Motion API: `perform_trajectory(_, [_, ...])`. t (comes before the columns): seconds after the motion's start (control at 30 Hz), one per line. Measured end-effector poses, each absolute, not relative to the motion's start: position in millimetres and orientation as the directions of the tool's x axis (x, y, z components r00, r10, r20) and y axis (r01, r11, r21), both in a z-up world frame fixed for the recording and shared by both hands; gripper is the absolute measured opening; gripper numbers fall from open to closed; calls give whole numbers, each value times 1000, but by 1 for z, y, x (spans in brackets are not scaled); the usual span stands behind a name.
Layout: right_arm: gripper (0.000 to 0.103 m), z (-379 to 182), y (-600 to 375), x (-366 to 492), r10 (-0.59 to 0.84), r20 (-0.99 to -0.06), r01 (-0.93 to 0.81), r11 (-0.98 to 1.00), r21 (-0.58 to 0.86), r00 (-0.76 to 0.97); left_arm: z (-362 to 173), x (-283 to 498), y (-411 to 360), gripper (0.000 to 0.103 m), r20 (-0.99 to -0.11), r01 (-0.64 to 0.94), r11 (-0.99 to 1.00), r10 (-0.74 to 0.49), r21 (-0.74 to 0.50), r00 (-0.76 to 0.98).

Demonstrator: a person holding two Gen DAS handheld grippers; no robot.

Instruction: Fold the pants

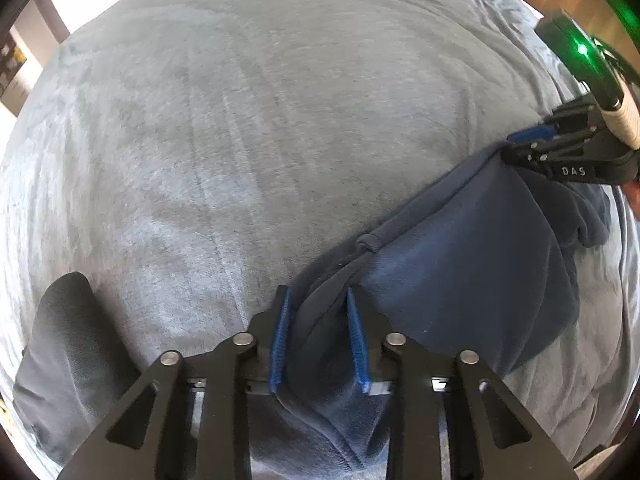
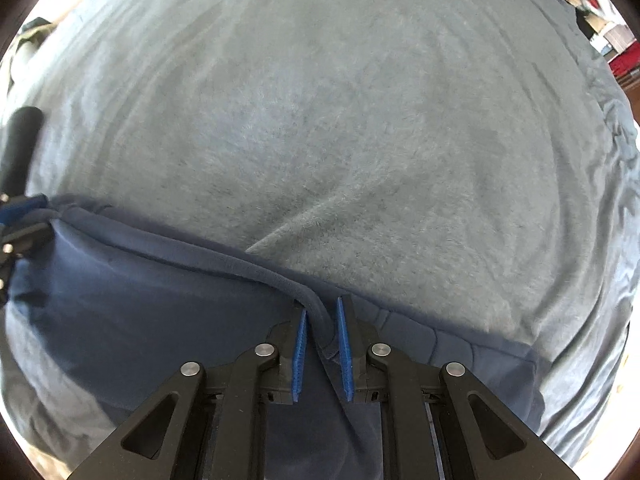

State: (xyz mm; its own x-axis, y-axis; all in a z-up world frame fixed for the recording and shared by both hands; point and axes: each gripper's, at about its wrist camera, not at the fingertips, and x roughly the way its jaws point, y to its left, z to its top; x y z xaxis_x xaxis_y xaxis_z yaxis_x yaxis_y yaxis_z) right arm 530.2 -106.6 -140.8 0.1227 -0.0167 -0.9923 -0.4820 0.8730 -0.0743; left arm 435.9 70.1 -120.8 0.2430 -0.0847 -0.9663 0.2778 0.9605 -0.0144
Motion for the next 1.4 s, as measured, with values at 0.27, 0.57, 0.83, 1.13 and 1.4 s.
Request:
perform_trajectory(0.27, [56,-139,-111,527,-99,-977,-426,888,-173,189,-101,431,77,51,-951,264,963,-39,46,306])
perform_trajectory(0.57, [56,-73,-130,494,-39,-951,-324,935,-143,306,-33,402,70,59,-890,266,959,-37,96,455])
perform_trajectory(0.83, [56,-12,-157,417,99,-883,-207,978,2,458,27,364,24,62,-815,383,921,-163,76,555])
perform_trajectory(1.13, [56,28,-209,338,99,-811,-88,994,59,576,49,354,-54,62,-779,571,819,-319,60,540])
perform_trajectory(1.4, [56,12,-287,309,14,-802,132,985,115,597,33,366,-148,62,-785,764,635,-413,116,462])
